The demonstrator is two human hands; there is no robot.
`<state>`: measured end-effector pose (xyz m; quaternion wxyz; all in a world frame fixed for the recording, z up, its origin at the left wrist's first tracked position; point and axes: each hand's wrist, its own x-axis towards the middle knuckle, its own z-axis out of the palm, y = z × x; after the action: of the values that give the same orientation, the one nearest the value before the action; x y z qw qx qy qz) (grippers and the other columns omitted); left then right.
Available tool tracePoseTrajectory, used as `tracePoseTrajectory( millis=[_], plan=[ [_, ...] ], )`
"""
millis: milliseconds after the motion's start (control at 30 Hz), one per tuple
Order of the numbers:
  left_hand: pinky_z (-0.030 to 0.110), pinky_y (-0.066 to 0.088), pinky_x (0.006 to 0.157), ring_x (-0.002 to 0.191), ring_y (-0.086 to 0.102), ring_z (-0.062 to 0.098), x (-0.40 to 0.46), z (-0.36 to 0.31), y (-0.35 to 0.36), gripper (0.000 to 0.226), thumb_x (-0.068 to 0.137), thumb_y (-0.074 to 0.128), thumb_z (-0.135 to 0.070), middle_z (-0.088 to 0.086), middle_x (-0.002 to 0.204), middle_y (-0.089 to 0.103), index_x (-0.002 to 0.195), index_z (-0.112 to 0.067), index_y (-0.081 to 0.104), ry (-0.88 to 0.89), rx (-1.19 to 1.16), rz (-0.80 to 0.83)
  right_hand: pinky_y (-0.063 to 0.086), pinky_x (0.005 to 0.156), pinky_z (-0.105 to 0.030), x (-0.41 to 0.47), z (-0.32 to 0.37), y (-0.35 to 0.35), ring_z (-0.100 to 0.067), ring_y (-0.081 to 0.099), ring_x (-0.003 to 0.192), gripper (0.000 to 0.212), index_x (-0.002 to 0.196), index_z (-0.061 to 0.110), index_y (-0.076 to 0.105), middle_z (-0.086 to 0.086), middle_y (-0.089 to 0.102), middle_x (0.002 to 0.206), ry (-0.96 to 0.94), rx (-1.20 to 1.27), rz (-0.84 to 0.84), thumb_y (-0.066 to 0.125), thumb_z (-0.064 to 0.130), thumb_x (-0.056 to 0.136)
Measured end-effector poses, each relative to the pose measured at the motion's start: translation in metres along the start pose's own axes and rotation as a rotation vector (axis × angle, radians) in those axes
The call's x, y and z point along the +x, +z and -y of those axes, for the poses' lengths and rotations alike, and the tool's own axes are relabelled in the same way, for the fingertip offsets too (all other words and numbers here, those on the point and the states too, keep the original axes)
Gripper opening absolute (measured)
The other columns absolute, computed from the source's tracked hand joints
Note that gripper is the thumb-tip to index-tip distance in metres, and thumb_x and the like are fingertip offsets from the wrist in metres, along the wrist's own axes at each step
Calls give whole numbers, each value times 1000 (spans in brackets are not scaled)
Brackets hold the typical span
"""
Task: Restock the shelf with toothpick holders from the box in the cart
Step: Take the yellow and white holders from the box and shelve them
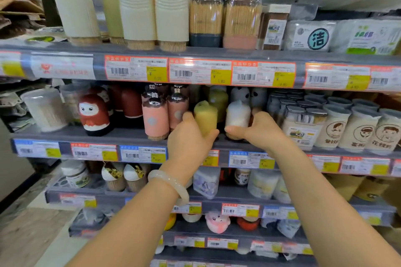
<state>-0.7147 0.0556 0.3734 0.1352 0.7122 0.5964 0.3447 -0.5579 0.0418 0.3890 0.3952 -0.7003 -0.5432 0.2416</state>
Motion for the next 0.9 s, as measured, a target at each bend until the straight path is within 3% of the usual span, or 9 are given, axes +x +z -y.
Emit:
tracePoseTrajectory(
  millis=[167,267,333,433,533,800,900],
  plan=[
    [37,42,75,100,59,33,-1,5,1,49,82,66,-46,10,104,63,108,-10,45,28,11,-73,45,75,-27,9,2,2,-21,56,96,58,120,7,53,-8,60,112,-17,55,-49,82,19,71],
    [38,43,76,98,60,33,-2,8,1,50,80,67,-46,10,101,65,108,-11,46,38,-8,-116,42,51,-6,17,1,-3,-6,53,73,43,109,10,56,-1,60,95,20,175,18,79,7,73],
    [39,45,76,97,61,34,-2,9,1,51,79,68,-46,11,101,66,108,-10,47,44,-20,-135,37,44,0,22,1,-4,1,48,68,41,107,15,57,3,58,91,37,246,53,77,4,74],
    [41,46,77,95,61,34,-2,12,3,50,78,69,-46,11,100,66,107,-11,49,65,-45,-158,46,63,-8,32,-1,3,-5,58,81,42,108,14,61,1,64,102,18,266,72,78,4,71],
    [42,46,78,94,62,34,-1,14,5,50,77,70,-47,11,98,67,105,-12,49,69,-65,-172,52,89,-30,41,-3,8,-16,64,99,54,114,12,63,-4,68,109,1,273,60,81,5,63],
    [38,44,76,93,61,32,-2,15,4,51,78,68,-49,9,97,67,107,-13,47,73,-57,-169,53,91,-40,58,9,20,-20,65,99,56,111,14,64,-5,70,105,-51,193,128,81,11,58],
    [38,44,76,92,61,31,-3,15,4,50,78,68,-49,9,97,67,106,-12,49,81,-62,-179,52,91,-39,62,14,28,-21,65,100,41,105,16,66,-6,70,106,-77,193,143,75,3,68]
  ],
)
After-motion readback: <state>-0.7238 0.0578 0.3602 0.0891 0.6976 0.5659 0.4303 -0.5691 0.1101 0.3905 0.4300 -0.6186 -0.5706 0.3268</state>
